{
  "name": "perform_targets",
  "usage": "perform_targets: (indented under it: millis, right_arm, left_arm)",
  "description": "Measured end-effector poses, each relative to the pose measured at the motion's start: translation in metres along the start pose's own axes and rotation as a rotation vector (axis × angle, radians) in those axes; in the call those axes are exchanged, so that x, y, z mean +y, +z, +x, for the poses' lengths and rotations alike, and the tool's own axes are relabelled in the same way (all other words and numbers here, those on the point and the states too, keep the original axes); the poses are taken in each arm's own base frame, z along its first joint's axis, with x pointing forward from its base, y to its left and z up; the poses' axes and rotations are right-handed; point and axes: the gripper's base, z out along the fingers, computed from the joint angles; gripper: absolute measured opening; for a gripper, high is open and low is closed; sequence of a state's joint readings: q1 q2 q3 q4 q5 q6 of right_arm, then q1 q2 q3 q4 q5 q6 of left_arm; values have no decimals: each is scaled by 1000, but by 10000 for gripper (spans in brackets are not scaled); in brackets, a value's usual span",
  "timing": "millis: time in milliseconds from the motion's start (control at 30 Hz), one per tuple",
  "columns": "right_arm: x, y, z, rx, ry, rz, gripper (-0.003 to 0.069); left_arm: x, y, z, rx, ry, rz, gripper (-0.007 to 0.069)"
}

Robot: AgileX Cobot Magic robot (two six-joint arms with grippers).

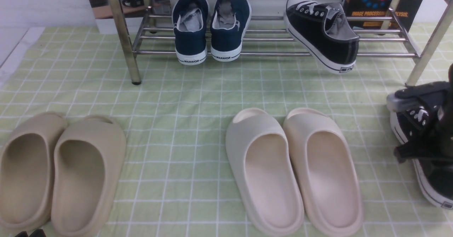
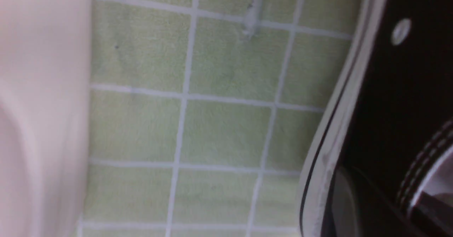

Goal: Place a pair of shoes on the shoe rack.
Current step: Use the right arm to grab the shoe closest to it, then use the right arm to put a shoe into the shoe rack

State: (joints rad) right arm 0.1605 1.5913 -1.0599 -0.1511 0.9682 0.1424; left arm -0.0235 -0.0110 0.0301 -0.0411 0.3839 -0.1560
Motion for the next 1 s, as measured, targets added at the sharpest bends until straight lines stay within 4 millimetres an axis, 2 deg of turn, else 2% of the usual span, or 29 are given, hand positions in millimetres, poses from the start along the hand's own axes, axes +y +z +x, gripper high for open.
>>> perform_targets:
  millis: [167,333,400,567,633,733,867,933,1000]
  right_arm:
    - [-4,-54,-9,-97,-29,-31,17]
    - [-4,-73,-23,-143,-60,-44,17]
    - [-4,-74,-28,-146,-63,-41,17]
    - [-5,-66,-62,-160,-85,4,17]
    - [-5,-64,-70,-167,-92,9,17]
    - [-2,-52,-95,-167,-125,17,17]
    - [1,-42,-125,-194,-143,19,17]
    - [1,-40,-132,-206,-156,20,17]
    - [4,-36,-151,-236,-182,9,17]
  left_arm:
    - [0,0,0,0,0,0,183]
    - [0,0,0,0,0,0,186]
    - [0,0,0,0,0,0,187]
    - [0,0,0,0,0,0,195]
    - [0,0,0,0,0,0,197]
    - [0,0,0,0,0,0,198]
    - [0,0,0,0,0,0,200]
    - [0,0,0,0,0,0,200]
    - [0,0,0,0,0,0,200]
